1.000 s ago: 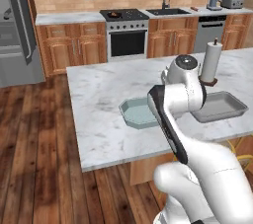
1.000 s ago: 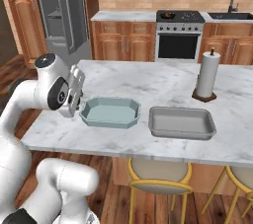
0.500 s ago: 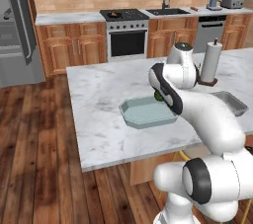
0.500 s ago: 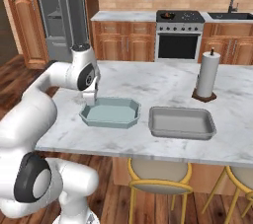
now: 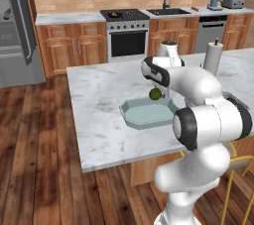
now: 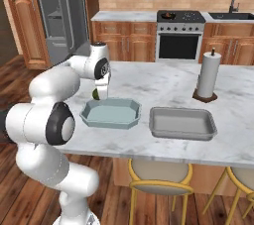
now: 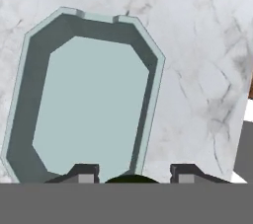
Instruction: Place the cold items (lime and squash) from the fridge in one tupperware on the dining counter. Place the warm items (hot dog and kebab skewer) in the stove area in another tupperware.
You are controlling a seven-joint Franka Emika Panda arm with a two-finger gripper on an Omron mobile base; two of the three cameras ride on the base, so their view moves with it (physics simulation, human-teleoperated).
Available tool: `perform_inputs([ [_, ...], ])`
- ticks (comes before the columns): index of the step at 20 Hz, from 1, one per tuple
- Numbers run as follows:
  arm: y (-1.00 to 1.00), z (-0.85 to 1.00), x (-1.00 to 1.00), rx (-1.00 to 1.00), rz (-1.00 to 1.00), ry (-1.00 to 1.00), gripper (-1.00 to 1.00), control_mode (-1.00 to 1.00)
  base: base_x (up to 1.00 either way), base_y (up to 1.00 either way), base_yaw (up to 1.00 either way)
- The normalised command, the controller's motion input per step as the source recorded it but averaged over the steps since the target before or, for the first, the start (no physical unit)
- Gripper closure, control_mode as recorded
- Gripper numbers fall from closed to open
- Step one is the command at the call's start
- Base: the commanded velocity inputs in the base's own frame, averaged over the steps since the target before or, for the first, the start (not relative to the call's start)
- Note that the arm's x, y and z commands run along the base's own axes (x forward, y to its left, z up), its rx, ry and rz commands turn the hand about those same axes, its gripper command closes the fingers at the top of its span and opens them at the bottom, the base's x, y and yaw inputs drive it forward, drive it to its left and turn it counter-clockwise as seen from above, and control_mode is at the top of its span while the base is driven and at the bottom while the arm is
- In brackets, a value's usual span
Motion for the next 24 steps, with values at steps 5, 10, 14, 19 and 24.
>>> perform_inputs([
  [5,0.00,-0.85,0.64,-0.07,0.08,0.01,1.00,-1.00,0.00,0.00,0.00],
  [10,0.00,-0.73,0.59,-0.04,0.07,0.00,1.00,-1.00,0.00,0.00,0.00],
  [14,0.00,-0.53,0.71,0.00,0.06,0.00,1.00,-1.00,0.00,0.00,0.00],
  [19,0.00,-0.61,0.66,0.00,0.06,0.00,1.00,-1.00,0.00,0.00,0.00],
  [24,0.00,-0.52,0.16,-0.03,0.05,-0.02,1.00,-1.00,0.00,0.00,0.00],
])
